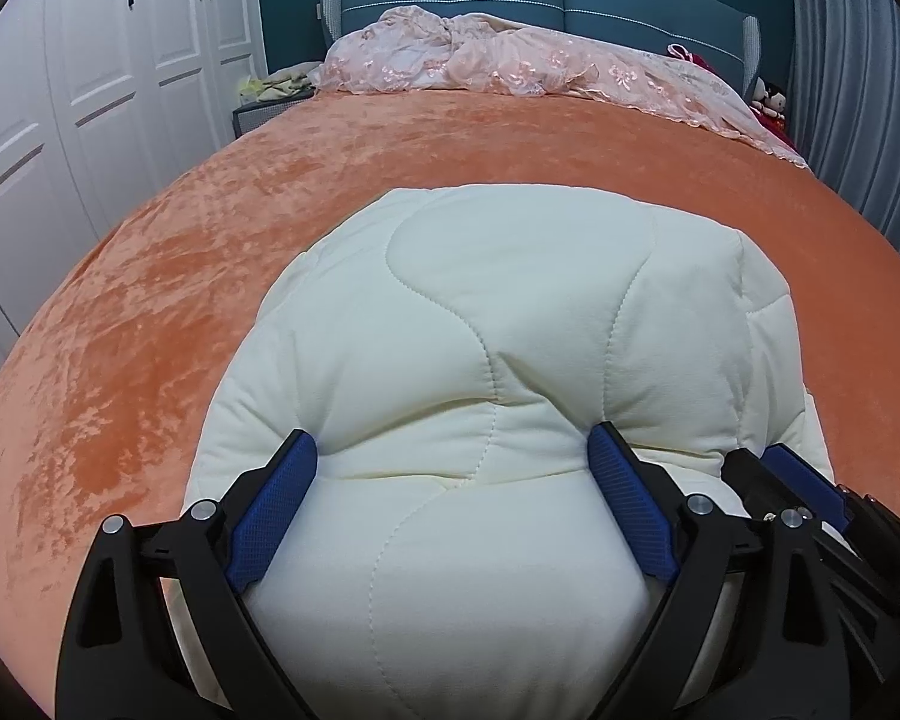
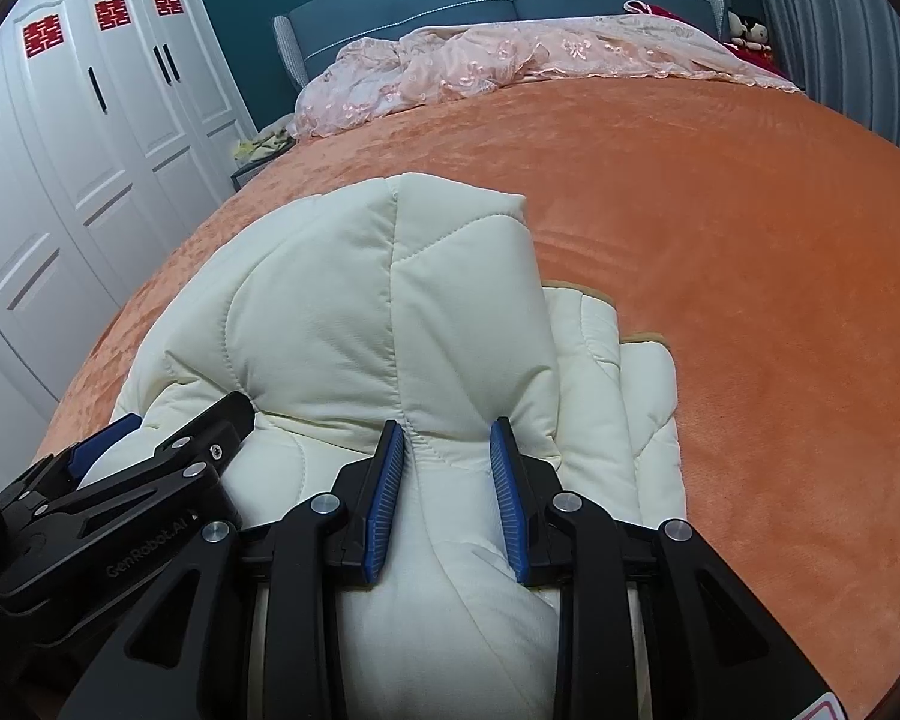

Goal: Fold large clothes

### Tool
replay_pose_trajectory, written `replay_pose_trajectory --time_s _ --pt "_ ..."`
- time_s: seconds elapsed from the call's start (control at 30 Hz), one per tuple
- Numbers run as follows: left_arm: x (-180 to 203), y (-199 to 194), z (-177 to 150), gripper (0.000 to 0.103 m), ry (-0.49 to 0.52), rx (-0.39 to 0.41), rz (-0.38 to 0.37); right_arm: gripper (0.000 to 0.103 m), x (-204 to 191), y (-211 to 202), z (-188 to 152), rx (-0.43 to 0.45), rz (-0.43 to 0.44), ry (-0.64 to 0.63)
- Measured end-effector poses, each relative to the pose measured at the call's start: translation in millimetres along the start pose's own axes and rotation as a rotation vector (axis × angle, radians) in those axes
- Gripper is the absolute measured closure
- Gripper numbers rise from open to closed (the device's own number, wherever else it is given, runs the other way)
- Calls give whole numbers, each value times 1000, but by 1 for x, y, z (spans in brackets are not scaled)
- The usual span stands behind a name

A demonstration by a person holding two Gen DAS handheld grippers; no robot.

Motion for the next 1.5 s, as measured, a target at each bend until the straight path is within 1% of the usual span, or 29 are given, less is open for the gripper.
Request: replay_pose_trajectory --time_s 0.07,0.13,0.2,0.27,0.33,0.4,0.43,0.5,0.57,0.67,0.77,0.87,0.93,1.07,1.13,1.27,1.33,1.5 --pt "0 -6 1 14 19 -28 0 76 -3 -5 1 -40 -6 -16" --pt "-4 -21 1 14 39 -64 -33 74 -9 -19 5 -98 -19 -24" --pt "-13 -44 -5 14 35 -96 -70 71 -13 -47 3 -130 -6 1" --pt "-25 -69 -17 14 24 -132 -100 71 -15 -73 -7 -144 4 9" --pt "-35 -86 -33 14 18 -163 -114 70 -13 -85 -24 -175 -11 4" --pt "-42 -90 -52 14 17 -210 -100 68 -11 -87 -40 -208 -16 13" --pt "-44 -89 -61 13 21 -225 -81 66 -8 -86 -46 -219 -20 22" --pt "-47 -87 -72 13 24 -239 -59 65 -5 -85 -53 -228 -19 56" --pt "-50 -89 -77 13 17 -245 -47 65 -4 -91 -53 -232 -28 79" --pt "-56 -96 -82 13 -14 -271 -56 62 -9 -109 -57 -235 -58 79" --pt "-61 -107 -91 14 -46 -295 -66 56 -11 -128 -68 -230 -101 53" --pt "-64 -122 -103 14 -49 -298 -55 54 -12 -147 -83 -232 -130 40" --pt "-64 -133 -111 14 -47 -298 -51 50 -14 -157 -93 -229 -139 36" --pt "-63 -157 -124 14 -46 -281 -46 45 -20 -182 -107 -208 -154 22" --pt "-63 -168 -130 14 -44 -267 -41 36 -25 -198 -112 -181 -159 10" --pt "-61 -193 -141 14 -29 -239 -29 29 -30 -225 -119 -139 -179 -31" --pt "-59 -207 -147 13 -16 -221 -17 24 -35 -239 -126 -121 -187 -47" --pt "-56 -235 -163 12 -1 -180 -11 20 -40 -265 -143 -92 -193 -79"
Point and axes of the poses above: each gripper's, at about its wrist camera, not at the fingertips, and y roughly the way its jaws point, x to its right, z to its top, the point moved 5 cm from there along y, roughly the way its jaws point, and after that the axes turned 7 degrees about z, right-handed, at the moved point
